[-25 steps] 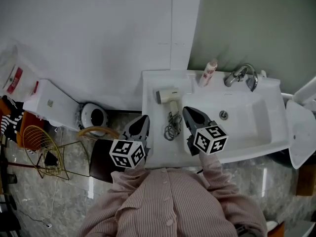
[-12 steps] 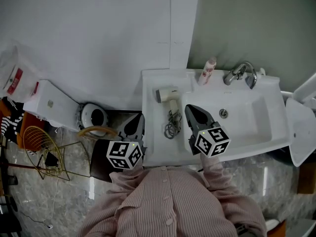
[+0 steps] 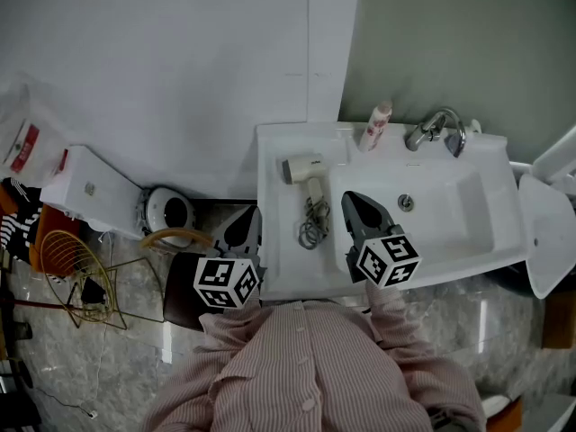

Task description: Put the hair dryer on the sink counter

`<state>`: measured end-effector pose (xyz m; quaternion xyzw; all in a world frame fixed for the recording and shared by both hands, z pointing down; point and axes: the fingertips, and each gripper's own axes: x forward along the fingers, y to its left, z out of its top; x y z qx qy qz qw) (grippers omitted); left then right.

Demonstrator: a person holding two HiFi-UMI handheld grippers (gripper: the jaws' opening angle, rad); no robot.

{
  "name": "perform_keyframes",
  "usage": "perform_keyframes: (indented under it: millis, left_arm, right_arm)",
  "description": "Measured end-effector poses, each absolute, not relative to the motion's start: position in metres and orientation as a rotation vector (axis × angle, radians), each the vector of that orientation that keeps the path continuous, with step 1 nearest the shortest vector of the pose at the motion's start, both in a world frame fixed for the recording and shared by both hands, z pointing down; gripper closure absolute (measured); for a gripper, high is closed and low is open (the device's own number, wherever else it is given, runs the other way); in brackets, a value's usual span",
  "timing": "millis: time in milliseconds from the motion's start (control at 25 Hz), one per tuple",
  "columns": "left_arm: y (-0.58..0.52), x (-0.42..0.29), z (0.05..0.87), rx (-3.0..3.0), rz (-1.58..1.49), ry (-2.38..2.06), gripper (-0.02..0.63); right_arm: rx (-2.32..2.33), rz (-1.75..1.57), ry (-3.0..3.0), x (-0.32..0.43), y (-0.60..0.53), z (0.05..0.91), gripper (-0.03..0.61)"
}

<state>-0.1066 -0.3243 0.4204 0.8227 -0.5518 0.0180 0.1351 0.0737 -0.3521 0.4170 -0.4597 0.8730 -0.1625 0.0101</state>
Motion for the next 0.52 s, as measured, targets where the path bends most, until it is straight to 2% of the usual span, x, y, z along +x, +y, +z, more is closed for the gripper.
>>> perform_keyframes:
  millis: [520]
  left_arm:
    - [-0.3225, -0.1073, 0.4252, 2.373, 0.053, -1.594, 0.616]
  right_arm:
    - [-1.453, -0.498, 2.718, 0.0757, -0.3501, 0.4195, 0.574]
